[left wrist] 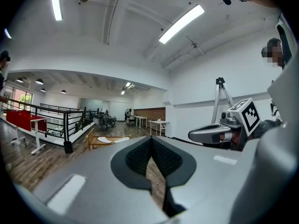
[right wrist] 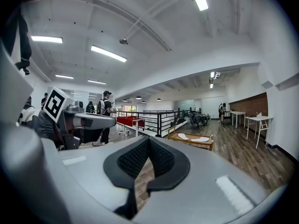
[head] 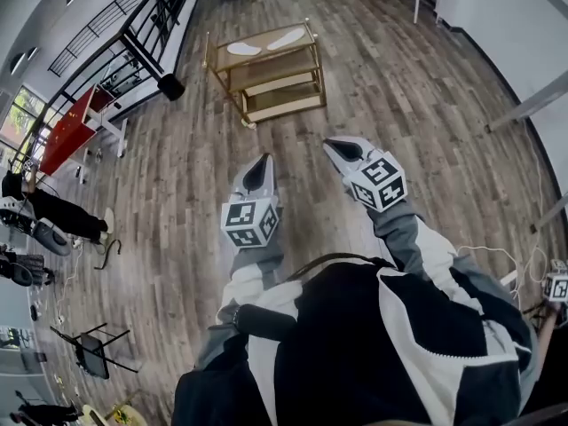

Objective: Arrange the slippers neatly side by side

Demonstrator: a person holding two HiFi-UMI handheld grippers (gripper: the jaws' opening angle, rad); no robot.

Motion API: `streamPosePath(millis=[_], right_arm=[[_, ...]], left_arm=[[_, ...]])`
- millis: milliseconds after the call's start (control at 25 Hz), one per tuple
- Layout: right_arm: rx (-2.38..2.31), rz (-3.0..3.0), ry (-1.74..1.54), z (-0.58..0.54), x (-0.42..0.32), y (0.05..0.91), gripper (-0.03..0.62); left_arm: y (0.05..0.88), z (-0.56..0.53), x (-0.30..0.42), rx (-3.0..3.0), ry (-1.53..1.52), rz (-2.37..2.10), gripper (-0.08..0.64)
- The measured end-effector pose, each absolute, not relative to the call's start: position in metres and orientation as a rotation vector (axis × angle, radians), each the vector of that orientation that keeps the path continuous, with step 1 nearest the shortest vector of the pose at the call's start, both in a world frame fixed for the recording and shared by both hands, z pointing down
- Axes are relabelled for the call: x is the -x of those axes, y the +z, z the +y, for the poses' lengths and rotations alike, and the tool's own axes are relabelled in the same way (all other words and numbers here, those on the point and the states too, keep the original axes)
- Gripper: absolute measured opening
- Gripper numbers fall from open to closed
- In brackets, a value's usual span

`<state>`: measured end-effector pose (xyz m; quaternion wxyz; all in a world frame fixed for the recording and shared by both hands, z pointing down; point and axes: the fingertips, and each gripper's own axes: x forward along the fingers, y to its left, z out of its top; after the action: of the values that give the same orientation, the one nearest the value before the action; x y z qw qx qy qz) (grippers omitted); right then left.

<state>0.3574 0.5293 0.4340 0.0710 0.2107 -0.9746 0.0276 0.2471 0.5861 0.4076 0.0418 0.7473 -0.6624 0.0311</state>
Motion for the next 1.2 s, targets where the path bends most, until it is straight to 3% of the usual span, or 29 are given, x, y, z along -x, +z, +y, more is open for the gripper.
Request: streamPosePath(millis=[560, 1200], right_arm=[[-0.495, -2.989, 0.092, 0.524, -0.386, 0.438, 0.005], [-0.522, -2.967, 0.136, 0.483, -0.351, 0.468, 0.005]], left_arm=[[0.409, 0.584, -0.276, -2.336, 0.026, -1.959, 0.014], [0.44, 0.535, -0.242, -2.408, 0.06, -1.836, 0.014]])
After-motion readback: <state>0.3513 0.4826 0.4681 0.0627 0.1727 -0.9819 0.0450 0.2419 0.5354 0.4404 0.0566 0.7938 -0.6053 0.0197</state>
